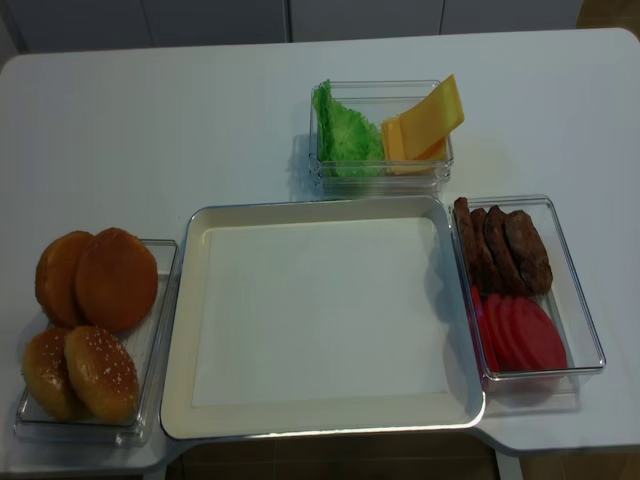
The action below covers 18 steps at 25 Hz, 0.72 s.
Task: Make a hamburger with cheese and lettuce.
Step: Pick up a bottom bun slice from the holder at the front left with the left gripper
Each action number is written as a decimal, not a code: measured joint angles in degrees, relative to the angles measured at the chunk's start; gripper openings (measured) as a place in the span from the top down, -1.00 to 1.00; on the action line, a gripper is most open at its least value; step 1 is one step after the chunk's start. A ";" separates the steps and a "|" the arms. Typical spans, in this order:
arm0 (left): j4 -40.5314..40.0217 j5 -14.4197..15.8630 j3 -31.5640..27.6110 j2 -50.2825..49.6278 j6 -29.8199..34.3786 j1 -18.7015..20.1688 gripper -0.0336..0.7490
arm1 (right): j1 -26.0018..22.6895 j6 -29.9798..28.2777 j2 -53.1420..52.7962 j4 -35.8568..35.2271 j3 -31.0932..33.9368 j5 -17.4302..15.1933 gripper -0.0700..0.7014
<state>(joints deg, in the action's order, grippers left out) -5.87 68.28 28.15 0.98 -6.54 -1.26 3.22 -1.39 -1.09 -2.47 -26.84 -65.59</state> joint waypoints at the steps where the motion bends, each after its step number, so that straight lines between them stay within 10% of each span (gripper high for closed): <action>1: 0.00 0.00 0.00 0.00 0.00 0.00 -0.28 | 0.00 0.00 0.00 0.00 0.00 0.00 -0.61; 18: 0.00 0.00 0.00 0.00 0.00 0.00 -0.28 | 0.00 0.00 0.00 0.00 0.00 0.00 -0.61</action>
<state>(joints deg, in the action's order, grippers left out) -5.87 68.28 28.15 0.98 -6.54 -1.26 3.22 -1.39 -1.09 -2.47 -26.84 -65.59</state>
